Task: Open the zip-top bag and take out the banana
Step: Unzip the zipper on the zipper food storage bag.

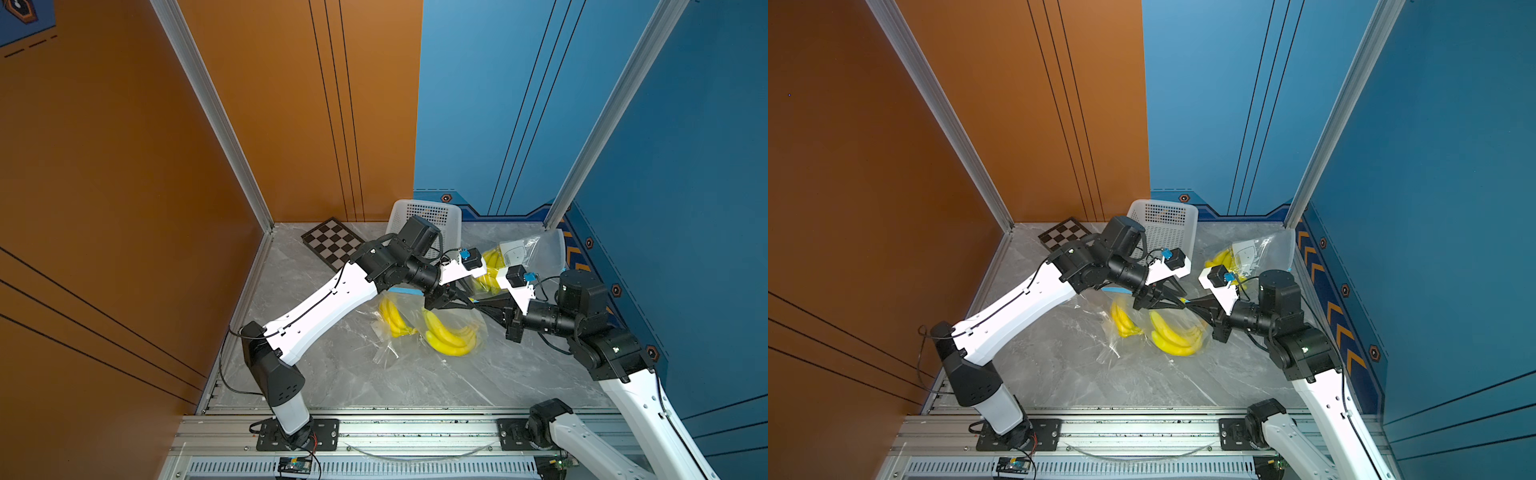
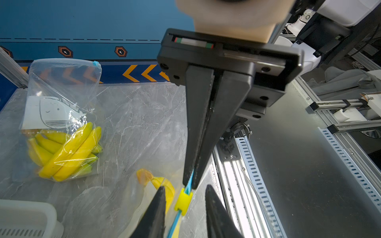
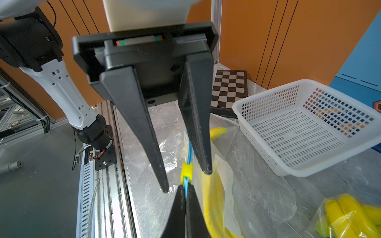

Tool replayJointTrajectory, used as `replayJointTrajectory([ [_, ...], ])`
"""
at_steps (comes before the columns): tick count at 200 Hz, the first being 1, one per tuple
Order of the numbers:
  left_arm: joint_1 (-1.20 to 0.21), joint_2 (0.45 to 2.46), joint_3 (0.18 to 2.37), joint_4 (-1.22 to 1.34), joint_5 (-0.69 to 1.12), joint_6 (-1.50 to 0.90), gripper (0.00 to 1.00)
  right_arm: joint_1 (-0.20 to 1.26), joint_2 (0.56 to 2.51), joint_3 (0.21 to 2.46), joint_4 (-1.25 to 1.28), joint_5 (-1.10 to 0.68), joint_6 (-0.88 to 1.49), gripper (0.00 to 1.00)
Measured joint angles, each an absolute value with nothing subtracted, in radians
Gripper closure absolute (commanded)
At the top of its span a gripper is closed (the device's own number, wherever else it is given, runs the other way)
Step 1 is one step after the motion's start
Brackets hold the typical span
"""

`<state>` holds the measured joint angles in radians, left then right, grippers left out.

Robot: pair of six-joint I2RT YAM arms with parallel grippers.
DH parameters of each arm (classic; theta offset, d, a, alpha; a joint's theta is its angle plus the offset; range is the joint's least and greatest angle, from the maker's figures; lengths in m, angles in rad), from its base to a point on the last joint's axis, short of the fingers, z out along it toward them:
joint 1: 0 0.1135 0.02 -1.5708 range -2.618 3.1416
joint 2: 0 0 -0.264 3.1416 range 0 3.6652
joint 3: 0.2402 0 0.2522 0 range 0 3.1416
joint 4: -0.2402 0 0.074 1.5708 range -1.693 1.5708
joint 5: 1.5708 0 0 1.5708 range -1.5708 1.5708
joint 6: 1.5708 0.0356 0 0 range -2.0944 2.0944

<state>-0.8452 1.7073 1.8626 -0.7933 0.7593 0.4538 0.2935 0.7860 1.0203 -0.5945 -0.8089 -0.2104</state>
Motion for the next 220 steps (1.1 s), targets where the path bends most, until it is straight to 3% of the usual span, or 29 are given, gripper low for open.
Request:
replayJointTrajectory([
  [57, -0.850, 1.714, 1.863, -0.798, 0.758, 0.464, 0.92, 0.296, 0.785, 1.019, -0.594, -0.796, -0.209, 1.00],
  [152, -0.843, 1.704, 1.826, -0.766, 0.730, 0.474, 0.99, 0.247, 0.759, 0.976, -0.564, -0.816, -0.156, 1.00],
  [220, -0.731, 1.579, 1.673, -0.754, 0.726, 0.474, 0.99, 0.193, 0.749, 0.965, -0.516, -0.837, -0.106, 1.00],
])
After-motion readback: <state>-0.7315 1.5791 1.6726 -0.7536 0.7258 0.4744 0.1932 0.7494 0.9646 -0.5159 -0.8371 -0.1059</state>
